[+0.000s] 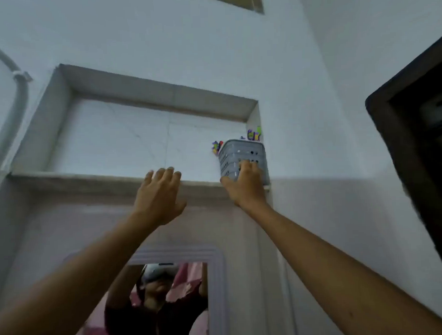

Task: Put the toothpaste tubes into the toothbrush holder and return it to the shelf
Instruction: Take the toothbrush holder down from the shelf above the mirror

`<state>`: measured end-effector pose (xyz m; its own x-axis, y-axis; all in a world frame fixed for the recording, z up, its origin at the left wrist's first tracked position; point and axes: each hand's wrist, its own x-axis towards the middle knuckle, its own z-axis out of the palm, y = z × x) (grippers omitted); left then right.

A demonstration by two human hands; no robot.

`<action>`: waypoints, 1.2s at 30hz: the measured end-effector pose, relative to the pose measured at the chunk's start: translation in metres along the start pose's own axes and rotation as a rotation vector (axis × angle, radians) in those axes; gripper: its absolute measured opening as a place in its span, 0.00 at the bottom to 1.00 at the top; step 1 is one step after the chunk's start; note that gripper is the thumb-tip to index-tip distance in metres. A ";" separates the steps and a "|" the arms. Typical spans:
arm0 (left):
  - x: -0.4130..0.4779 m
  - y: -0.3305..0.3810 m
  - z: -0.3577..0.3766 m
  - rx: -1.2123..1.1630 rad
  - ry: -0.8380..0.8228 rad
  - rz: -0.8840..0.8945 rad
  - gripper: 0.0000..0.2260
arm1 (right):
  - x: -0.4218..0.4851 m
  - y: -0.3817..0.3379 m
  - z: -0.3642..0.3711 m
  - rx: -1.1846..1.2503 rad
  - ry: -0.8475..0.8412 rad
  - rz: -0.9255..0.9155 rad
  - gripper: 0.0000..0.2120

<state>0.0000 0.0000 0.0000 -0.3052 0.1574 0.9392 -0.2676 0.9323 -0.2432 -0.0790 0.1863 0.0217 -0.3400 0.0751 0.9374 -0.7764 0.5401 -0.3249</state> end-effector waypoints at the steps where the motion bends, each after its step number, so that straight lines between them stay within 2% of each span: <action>1: 0.001 -0.005 0.005 0.031 -0.023 -0.032 0.30 | 0.008 0.002 0.002 -0.014 0.002 0.043 0.34; 3: 0.001 -0.016 0.016 0.060 -0.001 -0.054 0.29 | 0.023 0.006 0.006 -0.045 0.030 0.152 0.41; 6: -0.003 -0.025 0.030 0.072 0.044 -0.038 0.28 | 0.039 0.009 0.013 -0.042 0.035 0.280 0.46; 10: -0.003 -0.025 0.037 0.067 0.119 -0.029 0.32 | 0.054 0.009 0.024 0.006 0.108 0.390 0.52; 15: -0.003 -0.021 0.043 0.059 0.106 -0.056 0.35 | 0.065 0.004 0.039 0.036 0.084 0.484 0.62; 22: -0.007 -0.024 0.027 0.031 -0.012 -0.046 0.38 | 0.058 -0.009 0.023 0.257 0.117 0.482 0.57; 28: -0.032 -0.017 -0.011 -0.119 0.039 -0.088 0.31 | 0.036 -0.031 -0.014 0.332 0.115 0.407 0.52; 32: -0.062 -0.011 -0.029 -0.165 0.050 -0.106 0.30 | 0.004 -0.043 -0.031 0.341 0.157 0.352 0.54; 36: -0.098 -0.004 -0.045 -0.216 0.018 -0.139 0.30 | -0.048 -0.045 -0.038 0.421 0.114 0.358 0.55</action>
<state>0.0716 -0.0046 -0.0802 -0.2623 0.0264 0.9646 -0.1039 0.9930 -0.0555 -0.0077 0.1901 -0.0036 -0.5802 0.2946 0.7593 -0.7755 0.0852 -0.6256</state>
